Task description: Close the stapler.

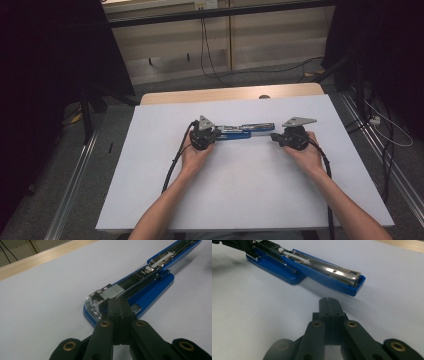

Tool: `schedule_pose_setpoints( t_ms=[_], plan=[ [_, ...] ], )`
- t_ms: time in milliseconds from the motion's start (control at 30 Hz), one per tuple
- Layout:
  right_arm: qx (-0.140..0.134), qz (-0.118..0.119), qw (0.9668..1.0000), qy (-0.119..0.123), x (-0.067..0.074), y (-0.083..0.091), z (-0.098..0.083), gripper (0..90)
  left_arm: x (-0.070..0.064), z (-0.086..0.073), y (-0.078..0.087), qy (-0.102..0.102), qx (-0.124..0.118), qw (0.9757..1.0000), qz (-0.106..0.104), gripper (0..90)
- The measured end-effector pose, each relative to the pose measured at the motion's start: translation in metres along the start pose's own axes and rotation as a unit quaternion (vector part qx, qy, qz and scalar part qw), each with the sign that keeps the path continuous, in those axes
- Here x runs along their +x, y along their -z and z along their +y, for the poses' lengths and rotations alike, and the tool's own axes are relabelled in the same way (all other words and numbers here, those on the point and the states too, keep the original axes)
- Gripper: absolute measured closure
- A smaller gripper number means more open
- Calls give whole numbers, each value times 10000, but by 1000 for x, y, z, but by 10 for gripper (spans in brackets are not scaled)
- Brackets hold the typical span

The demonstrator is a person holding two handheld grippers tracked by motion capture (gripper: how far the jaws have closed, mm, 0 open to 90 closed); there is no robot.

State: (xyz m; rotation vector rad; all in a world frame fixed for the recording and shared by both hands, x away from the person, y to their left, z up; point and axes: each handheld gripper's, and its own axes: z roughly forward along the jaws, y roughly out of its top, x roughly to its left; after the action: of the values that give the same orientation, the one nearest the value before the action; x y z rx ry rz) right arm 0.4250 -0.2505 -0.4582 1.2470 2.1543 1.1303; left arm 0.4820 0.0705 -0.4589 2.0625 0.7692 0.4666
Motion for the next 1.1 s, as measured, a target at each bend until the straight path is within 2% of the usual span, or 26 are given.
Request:
schedule_pose_setpoints(
  t_ms=[67,167,300,367,533,667,733,1033,1100],
  plan=[
    [7,-13,10000,7,0,-2,1,900,1,0,0,15,-1,10000,-60,900],
    [8,-45,10000,9,-3,-4,5,900,0,0,0,-4,3,10000,-37,900],
    [155,-140,9998,-27,-7,-8,6,900,0,0,0,20,-24,10000,-43,900],
    [151,-147,9998,-65,-8,-9,5,900,1,-1,0,-40,-19,10000,-54,900],
    [179,-176,9996,-95,-8,-11,5,900,0,-1,0,-62,3,10000,-22,900],
    [313,-300,9990,-122,-8,-14,4,900,0,-1,0,11,-31,10000,-44,900],
    [366,-335,9987,-114,-9,-16,5,900,0,-1,0,-15,-6,10000,-28,900],
    [393,-391,9984,-83,-7,-20,7,900,1,-1,0,-28,-16,10000,-65,900],
    [403,-404,9983,-98,-7,-20,8,900,1,-2,0,24,-33,10000,-84,900]
  ],
)
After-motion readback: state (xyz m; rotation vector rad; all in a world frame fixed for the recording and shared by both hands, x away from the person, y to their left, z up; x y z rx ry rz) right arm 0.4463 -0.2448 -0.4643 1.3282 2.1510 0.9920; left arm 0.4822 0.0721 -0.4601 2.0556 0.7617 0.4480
